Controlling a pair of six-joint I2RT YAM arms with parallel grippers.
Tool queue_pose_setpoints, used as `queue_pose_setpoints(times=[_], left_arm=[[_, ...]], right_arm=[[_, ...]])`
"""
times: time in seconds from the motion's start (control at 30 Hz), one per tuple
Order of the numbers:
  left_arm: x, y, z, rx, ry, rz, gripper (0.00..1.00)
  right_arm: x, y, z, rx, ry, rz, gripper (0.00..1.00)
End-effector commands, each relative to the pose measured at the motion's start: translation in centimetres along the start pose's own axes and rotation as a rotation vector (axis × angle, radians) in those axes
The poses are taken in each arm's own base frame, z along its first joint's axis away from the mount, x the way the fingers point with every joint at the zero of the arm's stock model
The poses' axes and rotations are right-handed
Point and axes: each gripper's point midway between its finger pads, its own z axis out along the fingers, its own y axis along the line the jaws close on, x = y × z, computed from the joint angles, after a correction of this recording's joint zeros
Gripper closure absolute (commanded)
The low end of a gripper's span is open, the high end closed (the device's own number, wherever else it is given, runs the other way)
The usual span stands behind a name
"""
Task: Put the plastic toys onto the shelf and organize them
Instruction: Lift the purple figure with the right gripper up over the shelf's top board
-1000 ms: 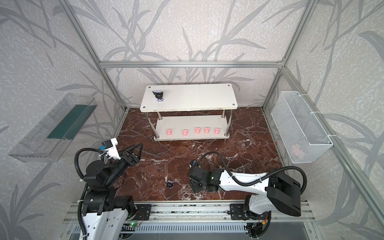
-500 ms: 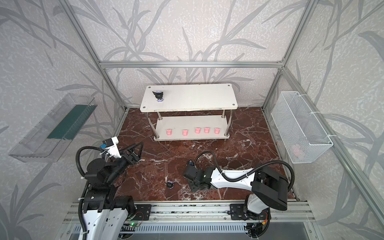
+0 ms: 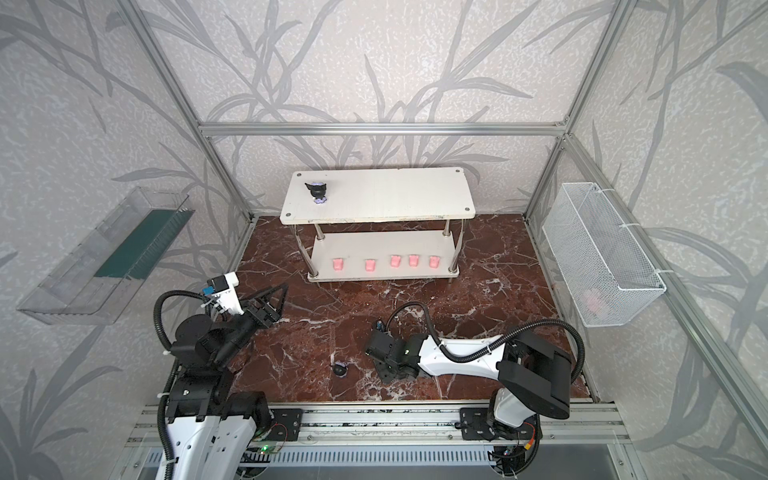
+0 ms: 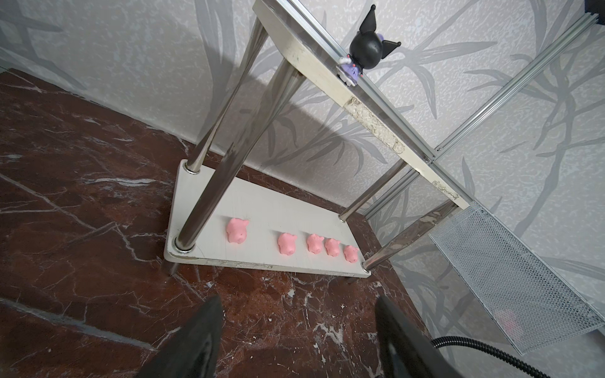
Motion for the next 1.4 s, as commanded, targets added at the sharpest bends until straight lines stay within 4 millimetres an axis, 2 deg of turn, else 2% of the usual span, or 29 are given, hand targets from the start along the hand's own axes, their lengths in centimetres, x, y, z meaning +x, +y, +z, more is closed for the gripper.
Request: queue_pose_setpoints(times=[0.0,0.17,0.4,0.57,0.7,0.9,1.03,1.2,1.37], left_arm=[[-0.3,-0.5,0.1,0.023,-0.010,0.010,0.29],[-0.3,-0.5,0.2,0.025,-0.007,0.008,0.29],[-0.3,-0.6,0.3,0.037,-0.003,0.006,0.29],[-0.2,-0.7,0.3,0.041,0.000,0.005,0.30],[-0.2,-0.8,0.3,0.047,0.000,0.004,0.30],[-0.1,-0.9,0.4,0.057,0.011,-0.001,0.30],[-0.1,-1.1,0.4,0.066,0.012,-0.002,0.30],[-0.1,-1.3,0.4,0.077,0.012,-0.005,0.30],[-0.1,-1.4,0.3,0.082,0.009,-0.004,0.30]], right_arm=[[0.2,-1.0,-0.8,0.028,0.013,0.010,0.73],[-0.7,-1.6,-2.8,-0.030,-0.003,0.001,0.75],[-3.4,-3.1,-7.3,-0.127,-0.093,0.013,0.75],[-5.0,-2.6,-10.6,-0.245,-0.130,0.038,0.76],[-6.8,-1.6,-14.3,-0.326,-0.163,0.020,0.76],[-10.9,-0.9,-20.8,-0.453,-0.229,-0.009,0.76],[-14.5,-2.0,-24.8,-0.447,-0.301,-0.055,0.76],[-18.6,-4.4,-27.8,-0.421,-0.374,-0.074,0.76],[-22.0,-5.8,-30.1,-0.424,-0.433,-0.097,0.77]])
